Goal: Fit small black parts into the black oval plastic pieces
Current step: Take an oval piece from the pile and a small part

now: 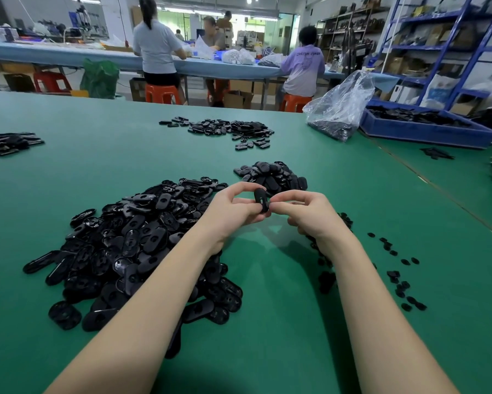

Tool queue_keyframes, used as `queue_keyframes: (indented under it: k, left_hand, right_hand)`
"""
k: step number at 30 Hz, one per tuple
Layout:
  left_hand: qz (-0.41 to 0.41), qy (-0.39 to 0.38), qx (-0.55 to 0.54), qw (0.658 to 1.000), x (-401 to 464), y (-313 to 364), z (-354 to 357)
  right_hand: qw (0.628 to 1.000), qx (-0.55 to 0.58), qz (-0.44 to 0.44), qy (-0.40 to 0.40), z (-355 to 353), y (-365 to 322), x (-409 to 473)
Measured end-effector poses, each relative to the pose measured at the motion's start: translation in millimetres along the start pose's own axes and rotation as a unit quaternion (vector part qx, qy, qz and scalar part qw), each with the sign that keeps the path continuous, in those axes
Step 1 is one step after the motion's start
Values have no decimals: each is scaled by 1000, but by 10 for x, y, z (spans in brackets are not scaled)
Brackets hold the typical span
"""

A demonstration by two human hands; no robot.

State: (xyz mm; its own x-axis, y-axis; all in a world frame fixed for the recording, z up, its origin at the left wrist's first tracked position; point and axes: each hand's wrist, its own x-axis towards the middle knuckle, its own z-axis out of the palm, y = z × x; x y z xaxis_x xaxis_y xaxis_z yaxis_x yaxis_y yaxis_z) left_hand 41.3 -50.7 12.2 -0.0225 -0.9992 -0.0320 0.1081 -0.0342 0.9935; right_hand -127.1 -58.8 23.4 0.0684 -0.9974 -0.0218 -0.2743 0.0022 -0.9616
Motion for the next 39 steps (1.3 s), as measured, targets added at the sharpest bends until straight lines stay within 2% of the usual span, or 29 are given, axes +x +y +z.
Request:
queue_keyframes:
  k: [6, 22, 27, 33, 39]
  left_hand:
    - [16, 5, 67, 998, 22, -19, -29]
    - [140, 18, 193, 971, 1, -44, 5]
    - [94, -1, 132, 987, -12, 7, -22]
    - [17, -21, 72, 997, 8, 35, -40]
    - [6, -2, 64, 998, 35, -5, -59]
  right_hand:
    - [999, 4, 23, 38, 9, 16, 28]
    - [997, 25, 48, 49, -10, 3, 28]
    - [998, 20, 34, 51, -20, 5, 6]
    - [999, 17, 40, -15, -52, 10, -10]
    - [1000, -20, 13, -10, -47, 13, 31]
